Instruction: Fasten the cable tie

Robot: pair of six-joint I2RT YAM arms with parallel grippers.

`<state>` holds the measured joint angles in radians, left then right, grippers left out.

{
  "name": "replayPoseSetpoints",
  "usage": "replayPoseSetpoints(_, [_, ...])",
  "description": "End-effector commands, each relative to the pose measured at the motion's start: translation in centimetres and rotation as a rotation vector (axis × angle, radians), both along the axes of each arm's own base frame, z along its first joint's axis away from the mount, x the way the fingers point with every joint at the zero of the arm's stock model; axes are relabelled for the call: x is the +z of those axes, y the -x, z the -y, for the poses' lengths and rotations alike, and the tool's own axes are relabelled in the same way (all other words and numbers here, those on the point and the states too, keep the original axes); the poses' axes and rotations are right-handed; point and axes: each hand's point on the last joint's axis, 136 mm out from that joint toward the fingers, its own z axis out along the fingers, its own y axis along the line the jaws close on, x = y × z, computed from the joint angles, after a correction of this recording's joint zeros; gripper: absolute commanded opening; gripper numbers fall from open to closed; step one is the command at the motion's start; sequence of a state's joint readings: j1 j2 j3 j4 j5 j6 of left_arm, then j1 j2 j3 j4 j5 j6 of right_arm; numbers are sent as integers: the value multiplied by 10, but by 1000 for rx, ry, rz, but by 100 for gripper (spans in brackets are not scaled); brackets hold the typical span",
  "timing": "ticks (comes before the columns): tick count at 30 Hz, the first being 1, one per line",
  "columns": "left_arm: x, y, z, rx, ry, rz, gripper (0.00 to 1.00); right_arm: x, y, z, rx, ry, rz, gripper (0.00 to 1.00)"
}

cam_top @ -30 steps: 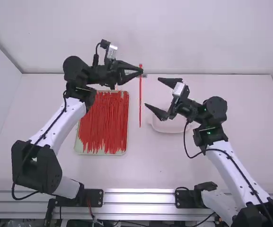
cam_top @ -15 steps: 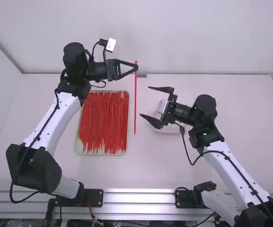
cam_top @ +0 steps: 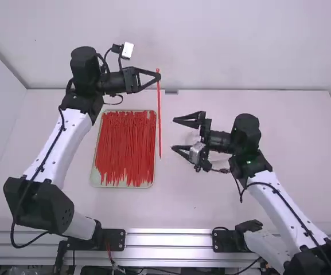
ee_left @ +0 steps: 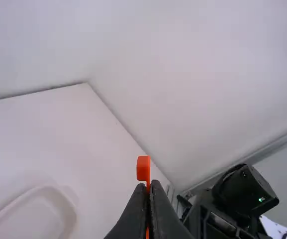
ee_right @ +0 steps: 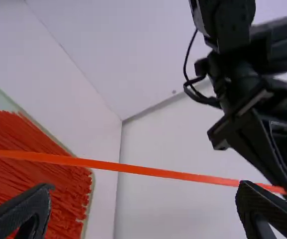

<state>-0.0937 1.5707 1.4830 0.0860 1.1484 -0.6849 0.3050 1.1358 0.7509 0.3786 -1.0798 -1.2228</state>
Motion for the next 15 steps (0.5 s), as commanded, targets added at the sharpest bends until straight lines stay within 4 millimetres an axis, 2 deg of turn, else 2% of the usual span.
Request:
replayPoseSetpoints(1, [-3,-8,-2,-20,19,-39,2,15,20,5,150,-15,143,99])
replayPoseSetpoints(7, [-27,-25,2,-72,71,-195,2,17,28,24,223,-25,251,99])
replayPoseSetpoints(10, [-38,-30,5,-73,87,-285,2,17,26,27,215,-22,280,99])
replayPoseSetpoints(15, [-51,-27,15,-85,102,-440,2,17,26,25,213,-20,295,99])
